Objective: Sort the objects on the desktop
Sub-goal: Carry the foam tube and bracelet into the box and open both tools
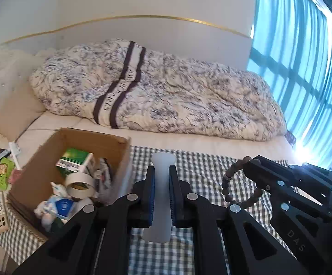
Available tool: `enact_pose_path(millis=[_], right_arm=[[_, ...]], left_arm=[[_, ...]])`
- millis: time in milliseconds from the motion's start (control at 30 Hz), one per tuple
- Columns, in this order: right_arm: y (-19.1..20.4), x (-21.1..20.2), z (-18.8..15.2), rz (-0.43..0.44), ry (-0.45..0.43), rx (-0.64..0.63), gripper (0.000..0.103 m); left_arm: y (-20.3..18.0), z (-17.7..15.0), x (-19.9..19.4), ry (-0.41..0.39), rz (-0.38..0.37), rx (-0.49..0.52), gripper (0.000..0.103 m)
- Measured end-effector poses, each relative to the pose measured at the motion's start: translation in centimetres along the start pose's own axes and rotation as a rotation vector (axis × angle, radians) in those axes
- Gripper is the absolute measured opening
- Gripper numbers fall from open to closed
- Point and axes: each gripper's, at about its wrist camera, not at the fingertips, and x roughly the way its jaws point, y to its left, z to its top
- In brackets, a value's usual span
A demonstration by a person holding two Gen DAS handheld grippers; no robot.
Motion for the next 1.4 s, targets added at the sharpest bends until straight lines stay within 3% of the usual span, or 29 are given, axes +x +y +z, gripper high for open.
enact_pose_path(millis=[267, 467, 633, 867, 933, 967, 1033, 1067, 1100, 1133, 1167, 1233, 1400], right_arm=[[6.2, 2.4, 3.2, 0.105, -0.025, -0.066, 0.011], [10.0, 5.9, 4.0, 0.178, 0.013, -0.092, 0.011], [12.2, 8.9, 4.2, 0.205, 0.052, -0.110, 0.011], [14.0, 12.4, 3.6, 0.210, 0.098, -0.127, 0.011], [14.1, 12.8, 3.5, 0.203, 0.091, -0.122, 0.012], [14.1, 12.8, 3.5, 0.190, 0.072, -0.114, 0.016], [13.5, 12.7, 3.6, 0.088, 0.019, -0.086, 0.055], [12.9, 12.6, 3.7, 0.012, -0.006, -0.071, 0.067], [12.2, 12.4, 3.8, -0.034, -0.027, -0.054, 0.087], [11.4, 12.1, 3.8, -0.039, -0.047, -0.030, 0.094], [10.4, 11.7, 3.8, -0.011, -0.059, 0.004, 0.094], [8.8, 11.1, 3.8, 0.029, -0.059, 0.067, 0.094], [6.9, 9.6, 3.3, -0.017, -0.046, 0.090, 0.094]], left_arm=[[6.5, 1.3, -2.0, -0.058, 0.113, -0.059, 0.011], [12.0, 0.8, -1.1, -0.044, 0.171, -0.140, 0.011], [15.2, -0.3, 0.9, 0.005, 0.181, -0.190, 0.011], [16.8, -1.7, 3.7, 0.053, 0.159, -0.201, 0.011], [17.0, -1.9, 4.2, 0.061, 0.151, -0.198, 0.018], [16.9, -2.0, 4.3, 0.060, 0.144, -0.194, 0.024], [17.1, -2.1, 4.2, 0.034, 0.176, -0.195, 0.033], [17.3, -2.2, 4.1, 0.026, 0.204, -0.205, 0.049], [17.7, -2.2, 4.1, 0.024, 0.235, -0.228, 0.072], [18.4, -2.3, 4.0, 0.026, 0.240, -0.260, 0.082], [18.7, -2.4, 3.8, 0.022, 0.226, -0.282, 0.092], [19.0, -2.6, 3.3, -0.004, 0.195, -0.318, 0.093], [17.3, -2.2, 2.9, -0.007, 0.191, -0.284, 0.095]])
